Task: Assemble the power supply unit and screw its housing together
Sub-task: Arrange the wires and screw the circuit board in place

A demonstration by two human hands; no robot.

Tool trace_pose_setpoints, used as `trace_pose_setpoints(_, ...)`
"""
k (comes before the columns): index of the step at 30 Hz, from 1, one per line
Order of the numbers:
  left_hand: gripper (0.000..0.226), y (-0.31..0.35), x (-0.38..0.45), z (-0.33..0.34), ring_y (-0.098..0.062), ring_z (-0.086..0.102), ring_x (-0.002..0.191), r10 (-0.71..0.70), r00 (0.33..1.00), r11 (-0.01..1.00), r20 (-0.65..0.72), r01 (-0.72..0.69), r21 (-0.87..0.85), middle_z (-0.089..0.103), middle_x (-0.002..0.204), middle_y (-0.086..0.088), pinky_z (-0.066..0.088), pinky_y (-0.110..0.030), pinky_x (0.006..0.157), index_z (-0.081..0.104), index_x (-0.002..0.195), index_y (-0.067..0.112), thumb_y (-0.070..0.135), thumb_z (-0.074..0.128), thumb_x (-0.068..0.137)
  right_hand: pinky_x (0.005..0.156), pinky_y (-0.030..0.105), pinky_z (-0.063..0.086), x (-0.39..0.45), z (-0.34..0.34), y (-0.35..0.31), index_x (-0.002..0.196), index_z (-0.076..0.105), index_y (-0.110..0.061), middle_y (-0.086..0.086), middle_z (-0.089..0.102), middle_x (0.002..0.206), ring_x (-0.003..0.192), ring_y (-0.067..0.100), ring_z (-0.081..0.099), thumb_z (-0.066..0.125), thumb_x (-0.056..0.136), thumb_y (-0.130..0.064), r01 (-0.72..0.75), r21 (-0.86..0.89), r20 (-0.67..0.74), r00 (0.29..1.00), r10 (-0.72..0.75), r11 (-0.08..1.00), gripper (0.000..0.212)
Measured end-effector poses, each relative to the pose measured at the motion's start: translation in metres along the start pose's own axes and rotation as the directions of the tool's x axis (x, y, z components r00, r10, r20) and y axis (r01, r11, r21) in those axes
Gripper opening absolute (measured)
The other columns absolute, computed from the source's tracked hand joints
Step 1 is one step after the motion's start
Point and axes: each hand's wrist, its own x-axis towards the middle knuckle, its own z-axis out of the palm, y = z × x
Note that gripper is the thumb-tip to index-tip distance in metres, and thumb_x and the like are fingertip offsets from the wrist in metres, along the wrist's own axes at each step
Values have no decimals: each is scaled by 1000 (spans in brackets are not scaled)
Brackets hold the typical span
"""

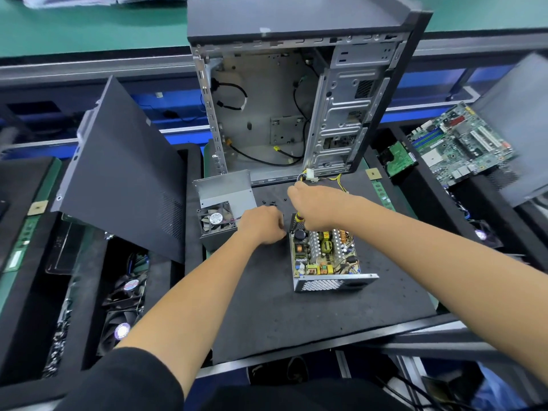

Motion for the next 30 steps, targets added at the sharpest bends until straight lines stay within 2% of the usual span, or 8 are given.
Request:
trace_pose_setpoints(5, 20, 8, 7, -11, -27, 63, 95, 2, 985, 998, 174, 8, -57, 69, 99, -7, 53, -38, 83, 71, 90, 10, 26, 63, 81, 62, 31, 37, 3, 0, -5, 93, 50, -9, 14, 58, 102, 83, 26, 56, 54, 91, -11, 18, -95, -115, 993, -29, 995, 4)
trace_pose_setpoints(10, 24, 14, 14, -10, -28, 63, 89, -16, 975, 1000, 221, 21, -19, 67, 92, -8, 52, -37, 78, 67, 83, 5, 29, 66, 84, 64, 34, 40, 6, 9, 1, 106, 59, -7, 15, 63, 106, 95, 33, 62, 41, 101, -20, -67, -162, -165, 985, 40, 984, 23)
trace_pose_setpoints(13, 26, 16, 20, -13, -26, 68, 85, -54, 954, 998, 293, 60, -10, 70, 77, -10, 55, -37, 82, 65, 72, 6, 27, 63, 86, 63, 35, 36, 2, 7, 7, 108, 48, -6, 16, 53, 113, 92, 34, 59, 43, 101, -28, -65, 4, -44, 997, 65, 998, 24)
trace_pose_setpoints(15, 31, 19, 25, -15, -24, 70, 81, -58, 941, 998, 334, 68, -18, 70, 73, -10, 56, -37, 84, 62, 71, 6, 32, 61, 87, 53, 32, 31, -1, 3, 5, 101, 39, -9, 14, 42, 113, 70, 24, 52, 51, 93, -15, -26, 97, 36, 999, 23, 995, 16)
trace_pose_setpoints(17, 27, 21, 29, -15, -24, 69, 72, -47, 942, 998, 333, 54, -13, 73, 83, -13, 56, -37, 85, 65, 80, 4, 30, 62, 86, 53, 29, 31, -1, -2, 2, 99, 41, -9, 13, 43, 111, 65, 19, 46, 55, 88, -7, -10, 67, 12, 1000, 9, 998, 17)
trace_pose_setpoints(19, 25, 21, 32, -14, -22, 66, 67, -33, 945, 999, 324, 32, 10, 73, 90, -12, 56, -37, 85, 66, 90, 3, 27, 62, 84, 63, 29, 40, 0, -2, -1, 101, 52, -4, 13, 53, 108, 83, 23, 53, 55, 90, -9, 5, -15, -69, 998, -6, 1000, 12)
trace_pose_setpoints(25, 25, 16, 32, -7, -26, 65, 81, 18, 972, 1000, 233, -20, 8, 69, 100, -7, 55, -38, 82, 57, 99, 19, 24, 70, 78, 63, 34, 39, 5, 8, -4, 106, 60, -6, 15, 64, 106, 95, 33, 63, 43, 99, -17, -80, -191, -199, 979, 41, 978, 21)
trace_pose_setpoints(30, 31, 15, 28, -2, -29, 62, 79, -60, 987, 998, 149, 63, -17, 66, 91, -8, 50, -34, 68, 60, 97, 11, 30, 71, 74, 59, 30, 32, 5, 2, 2, 104, 45, -7, 15, 49, 113, 92, 33, 57, 52, 92, -15, -18, 69, -6, 1000, 18, 997, 16)
